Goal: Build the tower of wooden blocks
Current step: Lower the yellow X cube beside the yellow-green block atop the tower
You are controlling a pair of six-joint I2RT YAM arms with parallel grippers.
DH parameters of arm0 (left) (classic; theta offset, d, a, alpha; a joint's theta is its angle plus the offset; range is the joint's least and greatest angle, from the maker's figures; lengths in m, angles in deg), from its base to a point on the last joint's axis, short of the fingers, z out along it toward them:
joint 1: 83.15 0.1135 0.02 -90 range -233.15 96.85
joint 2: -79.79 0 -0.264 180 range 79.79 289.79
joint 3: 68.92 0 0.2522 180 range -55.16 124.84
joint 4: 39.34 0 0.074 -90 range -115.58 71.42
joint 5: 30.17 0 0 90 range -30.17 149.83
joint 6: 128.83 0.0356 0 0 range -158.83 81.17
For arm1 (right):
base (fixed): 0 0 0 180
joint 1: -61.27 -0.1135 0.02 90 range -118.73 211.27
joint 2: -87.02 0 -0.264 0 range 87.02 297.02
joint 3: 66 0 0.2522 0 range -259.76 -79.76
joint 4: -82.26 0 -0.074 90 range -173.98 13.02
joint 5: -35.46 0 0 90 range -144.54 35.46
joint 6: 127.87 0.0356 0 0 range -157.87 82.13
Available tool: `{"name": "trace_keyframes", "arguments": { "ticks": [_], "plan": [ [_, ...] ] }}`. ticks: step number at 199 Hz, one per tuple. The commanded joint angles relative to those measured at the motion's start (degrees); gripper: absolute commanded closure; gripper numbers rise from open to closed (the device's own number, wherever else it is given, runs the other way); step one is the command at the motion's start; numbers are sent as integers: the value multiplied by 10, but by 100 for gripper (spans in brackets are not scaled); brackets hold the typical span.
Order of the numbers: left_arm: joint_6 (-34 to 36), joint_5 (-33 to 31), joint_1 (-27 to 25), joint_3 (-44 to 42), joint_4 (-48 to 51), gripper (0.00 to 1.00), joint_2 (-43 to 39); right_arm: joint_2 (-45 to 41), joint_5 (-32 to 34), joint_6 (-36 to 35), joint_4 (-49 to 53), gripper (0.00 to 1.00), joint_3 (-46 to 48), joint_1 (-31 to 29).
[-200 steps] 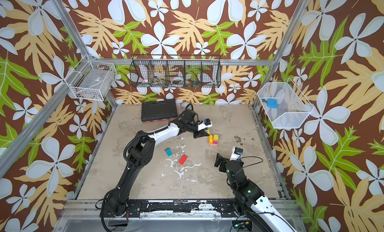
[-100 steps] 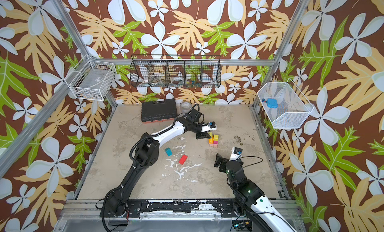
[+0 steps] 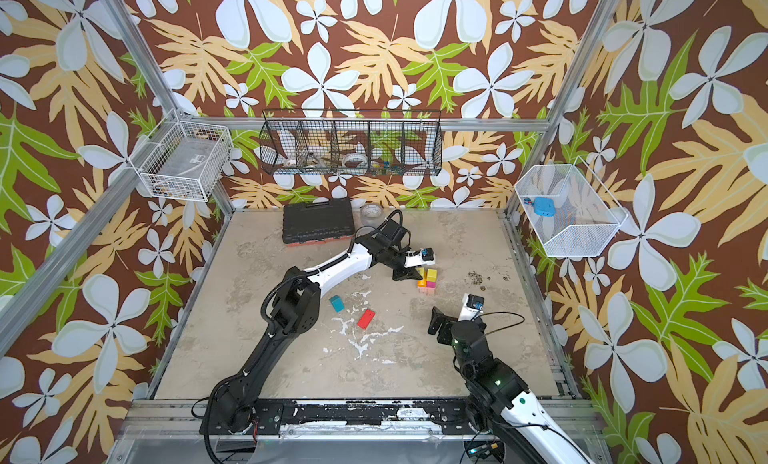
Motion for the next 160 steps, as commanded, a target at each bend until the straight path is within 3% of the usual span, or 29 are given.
{"name": "trace_keyframes", "arguments": {
  "ticks": [1,79,160],
  "plan": [
    [7,-3,-3,9,4,100,6,0,0,-2,-16,0,-1,0],
    [2,-11,-7,18,-5,100,11,4,-2,-4,-18,0,-2,0],
    [-7,-26,-13,16,-20,84,12,7,-5,-5,-19,0,-2,0]
  ]
}}
